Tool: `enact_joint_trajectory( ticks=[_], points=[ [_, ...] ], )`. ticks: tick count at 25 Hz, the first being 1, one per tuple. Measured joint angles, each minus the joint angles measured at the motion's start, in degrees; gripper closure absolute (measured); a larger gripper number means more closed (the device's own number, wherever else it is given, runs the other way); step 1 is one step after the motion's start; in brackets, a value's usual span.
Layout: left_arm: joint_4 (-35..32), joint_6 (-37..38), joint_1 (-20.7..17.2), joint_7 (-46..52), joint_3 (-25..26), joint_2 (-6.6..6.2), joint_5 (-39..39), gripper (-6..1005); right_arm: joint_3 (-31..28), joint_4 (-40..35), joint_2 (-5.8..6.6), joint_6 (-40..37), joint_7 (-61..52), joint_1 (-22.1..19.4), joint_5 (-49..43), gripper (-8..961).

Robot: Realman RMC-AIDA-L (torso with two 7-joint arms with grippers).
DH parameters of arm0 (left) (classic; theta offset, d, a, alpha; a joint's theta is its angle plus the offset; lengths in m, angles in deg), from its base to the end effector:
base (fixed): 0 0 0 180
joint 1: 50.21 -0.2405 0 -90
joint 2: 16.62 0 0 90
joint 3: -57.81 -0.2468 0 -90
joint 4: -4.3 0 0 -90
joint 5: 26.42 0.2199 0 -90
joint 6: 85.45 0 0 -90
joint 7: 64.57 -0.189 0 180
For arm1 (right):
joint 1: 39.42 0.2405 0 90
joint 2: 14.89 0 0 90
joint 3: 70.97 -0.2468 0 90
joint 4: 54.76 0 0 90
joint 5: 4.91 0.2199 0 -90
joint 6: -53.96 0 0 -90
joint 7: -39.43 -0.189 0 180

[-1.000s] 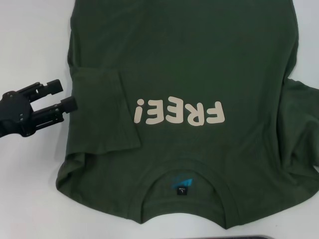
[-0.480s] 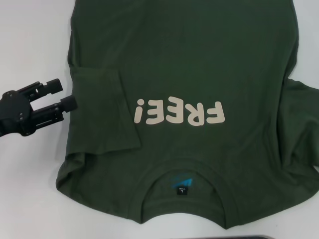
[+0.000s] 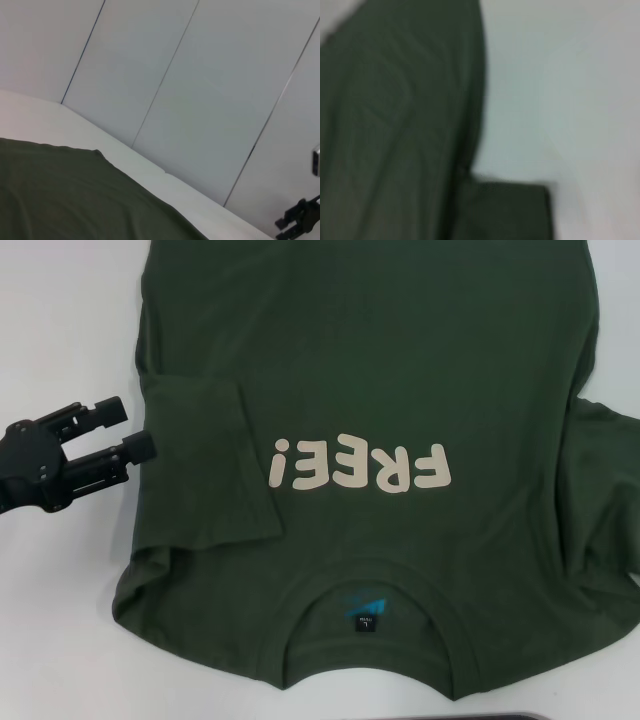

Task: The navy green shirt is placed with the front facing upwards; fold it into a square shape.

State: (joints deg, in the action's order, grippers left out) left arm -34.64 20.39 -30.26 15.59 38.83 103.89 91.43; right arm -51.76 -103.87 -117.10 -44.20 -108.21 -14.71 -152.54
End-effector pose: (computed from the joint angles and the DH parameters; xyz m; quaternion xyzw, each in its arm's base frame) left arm -0.2858 0.2792 0.0089 -0.8691 -0.3066 -0.3570 0.1526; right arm 0.3934 0.3005 0.1433 -0.6119 0.7549 0.0964 0.2154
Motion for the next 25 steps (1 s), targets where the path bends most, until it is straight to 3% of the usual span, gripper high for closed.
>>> enact_joint_trajectory(
  ticks=[5, 13, 20, 25],
  points=[
    [0.00, 0.13, 0.02, 0.25, -0.06, 0.14, 0.00, 218, 1.22, -0.34, -1.39, 3.03, 0.91, 2.00, -1.36, 273],
    [0.00, 0.16, 0.00, 0.35, -0.15, 0.42, 0.01, 219, 4.39, -0.11, -1.85, 4.90, 8.09, 5.68, -1.48, 272],
    [0.31, 0.05, -0.11, 0.24, -0.01, 0.48, 0.01, 219, 13.02, -0.36, -2.09, 6.94, 9.95, 6.88, -1.99, 272],
    [0.41, 0.14, -0.18, 0.11, 0.00, 0.59, 0.01, 218, 15.93, -0.10, -2.79, 10.29, 9.99, 7.15, -4.64, 272]
  ],
)
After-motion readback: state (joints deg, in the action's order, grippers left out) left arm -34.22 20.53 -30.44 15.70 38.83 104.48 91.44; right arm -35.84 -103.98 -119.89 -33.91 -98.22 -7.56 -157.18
